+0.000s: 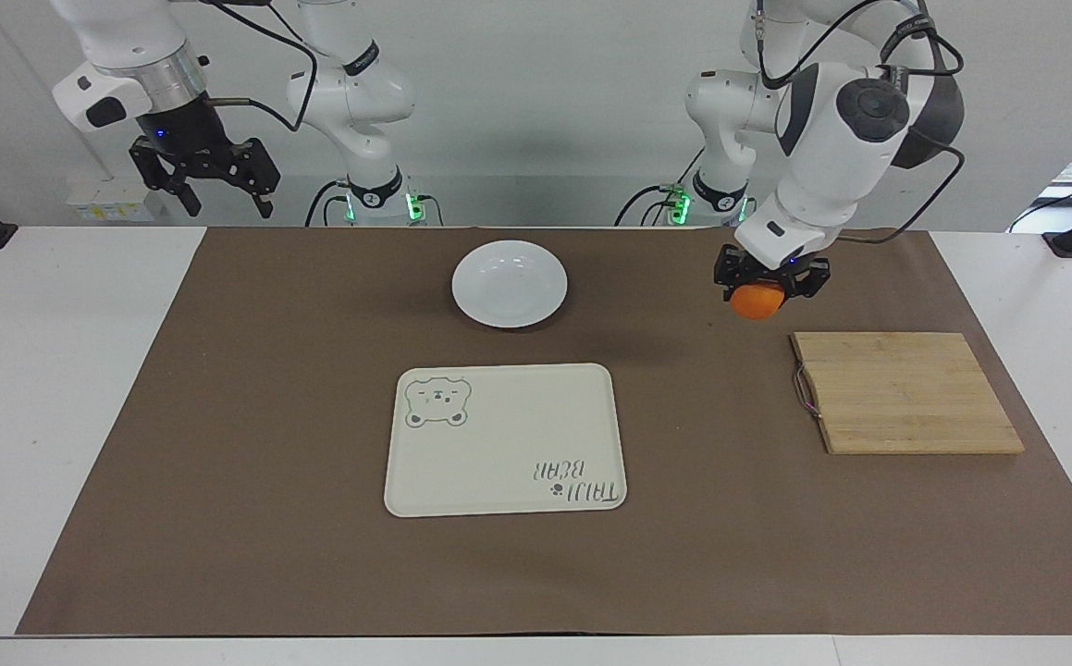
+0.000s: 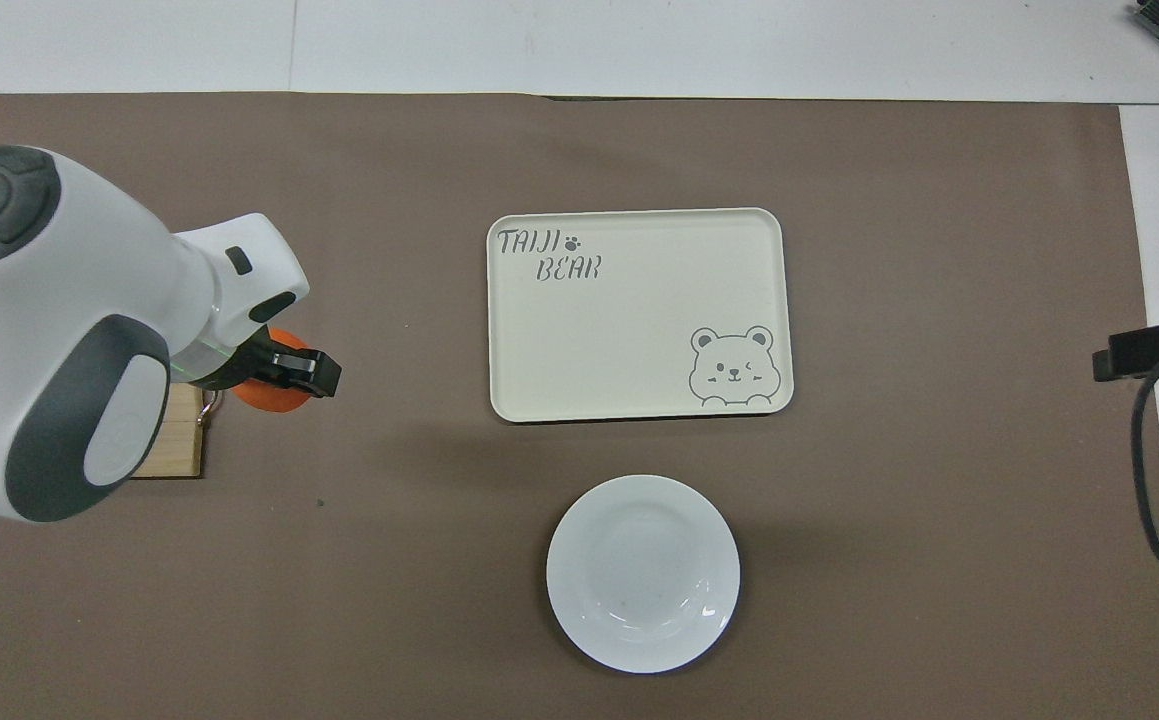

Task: Place orange and plate with both arms
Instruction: 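Lift the orange with the left gripper and carry it toward the plate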

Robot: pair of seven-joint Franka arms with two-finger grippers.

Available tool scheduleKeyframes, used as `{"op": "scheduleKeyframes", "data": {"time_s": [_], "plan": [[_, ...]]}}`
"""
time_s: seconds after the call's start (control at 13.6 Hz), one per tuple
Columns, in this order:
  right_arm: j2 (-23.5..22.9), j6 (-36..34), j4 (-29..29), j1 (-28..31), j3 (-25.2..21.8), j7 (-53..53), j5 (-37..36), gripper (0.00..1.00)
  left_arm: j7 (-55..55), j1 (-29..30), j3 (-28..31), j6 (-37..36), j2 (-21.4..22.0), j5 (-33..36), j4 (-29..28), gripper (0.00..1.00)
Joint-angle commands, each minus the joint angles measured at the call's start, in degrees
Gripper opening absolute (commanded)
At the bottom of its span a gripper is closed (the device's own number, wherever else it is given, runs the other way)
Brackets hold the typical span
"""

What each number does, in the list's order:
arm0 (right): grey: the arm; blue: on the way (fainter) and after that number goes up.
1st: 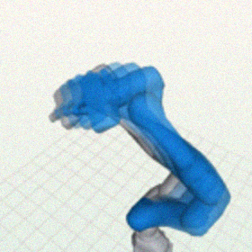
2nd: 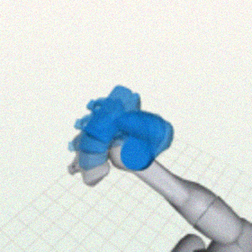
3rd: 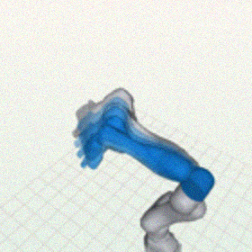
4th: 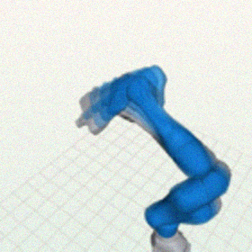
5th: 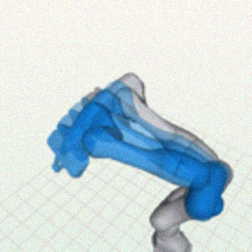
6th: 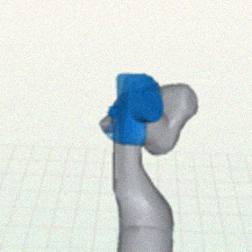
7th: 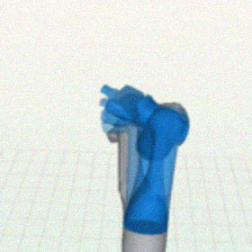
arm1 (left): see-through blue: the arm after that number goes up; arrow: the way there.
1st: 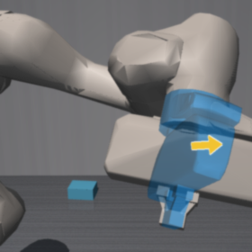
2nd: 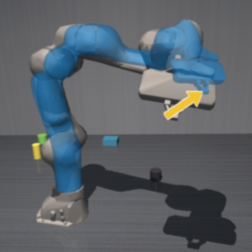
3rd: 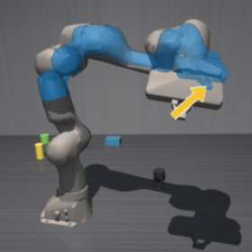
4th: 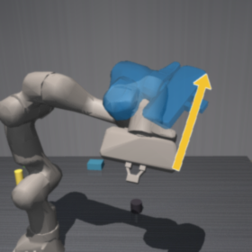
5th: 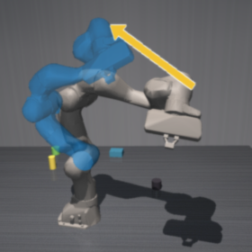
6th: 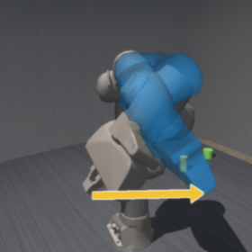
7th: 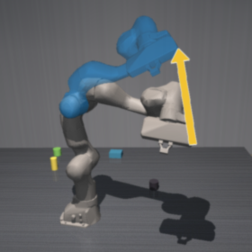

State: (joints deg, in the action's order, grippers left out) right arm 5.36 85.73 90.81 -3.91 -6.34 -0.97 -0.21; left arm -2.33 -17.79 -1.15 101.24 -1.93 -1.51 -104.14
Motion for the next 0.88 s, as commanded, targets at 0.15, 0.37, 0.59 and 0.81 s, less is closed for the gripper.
{"op": "scheduleKeyframes", "data": {"time_s": [0.15,0.37,0.59,0.81], "plan": [[0.0,0.4,-0.2,0.4,0.5,-1.1,-0.5,1.00,-12.3,-10.2,0.9,7.7,1.1,-0.6,-6.8,0.00],[0.0,0.3,-0.2,0.4,0.5,-1.1,-0.6,1.00,-24.4,-17.3,0.9,14.0,-0.4,-0.6,-9.6,0.00],[0.0,0.4,-0.2,0.4,0.5,-1.1,-0.5,1.00,-32.5,-22.6,0.9,17.7,-1.9,-0.6,-11.9,0.00],[0.0,0.3,-0.2,0.4,0.5,-1.1,-0.5,1.00,-41.3,-28.0,0.9,24.9,-4.6,-0.6,-13.5,0.00]]}}
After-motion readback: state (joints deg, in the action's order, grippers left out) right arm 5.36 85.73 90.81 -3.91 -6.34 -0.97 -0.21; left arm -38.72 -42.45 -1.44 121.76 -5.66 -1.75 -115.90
